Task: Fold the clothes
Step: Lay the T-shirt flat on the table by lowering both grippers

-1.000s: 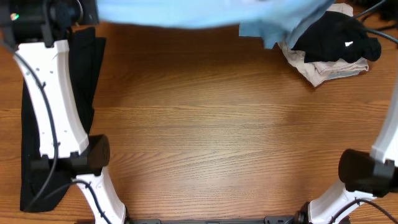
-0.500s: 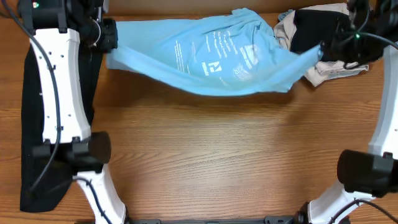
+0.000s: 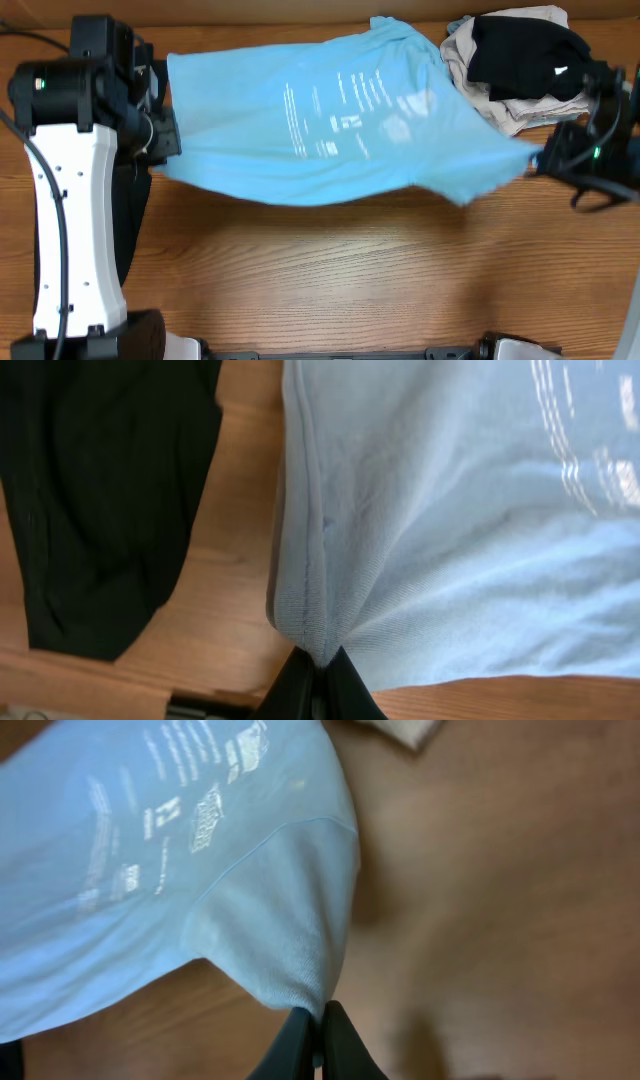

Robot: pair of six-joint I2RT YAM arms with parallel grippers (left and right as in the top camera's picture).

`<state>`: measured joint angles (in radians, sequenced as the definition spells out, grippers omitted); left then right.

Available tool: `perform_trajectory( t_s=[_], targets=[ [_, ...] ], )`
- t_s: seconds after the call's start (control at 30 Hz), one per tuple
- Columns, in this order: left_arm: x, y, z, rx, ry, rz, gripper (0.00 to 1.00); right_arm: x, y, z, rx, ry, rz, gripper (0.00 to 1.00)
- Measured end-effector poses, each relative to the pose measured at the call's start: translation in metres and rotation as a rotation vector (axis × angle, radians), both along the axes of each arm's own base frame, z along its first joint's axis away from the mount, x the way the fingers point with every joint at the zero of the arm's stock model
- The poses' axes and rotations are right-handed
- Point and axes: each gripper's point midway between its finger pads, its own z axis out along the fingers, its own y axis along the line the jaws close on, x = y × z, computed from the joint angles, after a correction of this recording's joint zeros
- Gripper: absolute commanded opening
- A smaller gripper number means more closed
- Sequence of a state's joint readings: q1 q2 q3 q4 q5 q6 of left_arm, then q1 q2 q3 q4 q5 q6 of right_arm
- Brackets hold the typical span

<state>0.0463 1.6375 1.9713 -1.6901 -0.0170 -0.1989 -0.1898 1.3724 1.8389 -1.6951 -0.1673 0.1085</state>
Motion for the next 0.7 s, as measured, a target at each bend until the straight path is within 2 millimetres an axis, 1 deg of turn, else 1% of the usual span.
perform_trajectory(
  t_s=[0.07, 0.1, 0.2, 0.3, 0.4, 0.47, 0.57, 0.63, 0.7],
  targets=[
    [-0.01, 0.001, -0.002, 0.005, 0.007, 0.017, 0.04, -0.016, -0.001, -0.012, -0.006, 0.037, -0.029, 0.04],
    [-0.02, 0.001, -0.002, 0.005, 0.011, 0.03, 0.04, -0.027, -0.002, -0.021, -0.01, 0.064, -0.053, 0.04],
    [-0.035, 0.002, -0.004, 0.006, 0.01, 0.06, 0.04, -0.044, -0.002, -0.029, -0.007, 0.074, -0.103, 0.04],
    [-0.058, 0.005, -0.008, 0.02, 0.014, 0.128, 0.04, -0.058, -0.002, -0.025, -0.007, 0.047, -0.15, 0.04],
    [-0.075, 0.011, -0.011, 0.046, -0.004, 0.192, 0.04, -0.066, -0.002, -0.018, -0.01, 0.006, -0.177, 0.04],
    [-0.079, 0.014, -0.015, 0.056, -0.026, 0.216, 0.04, -0.066, -0.003, -0.017, -0.014, -0.001, -0.184, 0.04],
    [-0.08, 0.016, -0.027, 0.065, -0.036, 0.242, 0.04, -0.054, -0.007, -0.023, -0.021, 0.013, -0.185, 0.04],
    [-0.075, 0.018, -0.039, 0.073, -0.033, 0.251, 0.04, -0.044, -0.01, -0.032, -0.021, 0.046, -0.183, 0.04],
    [-0.072, 0.021, -0.057, 0.086, -0.009, 0.262, 0.04, -0.03, -0.012, -0.051, -0.018, 0.106, -0.175, 0.04]
  ],
)
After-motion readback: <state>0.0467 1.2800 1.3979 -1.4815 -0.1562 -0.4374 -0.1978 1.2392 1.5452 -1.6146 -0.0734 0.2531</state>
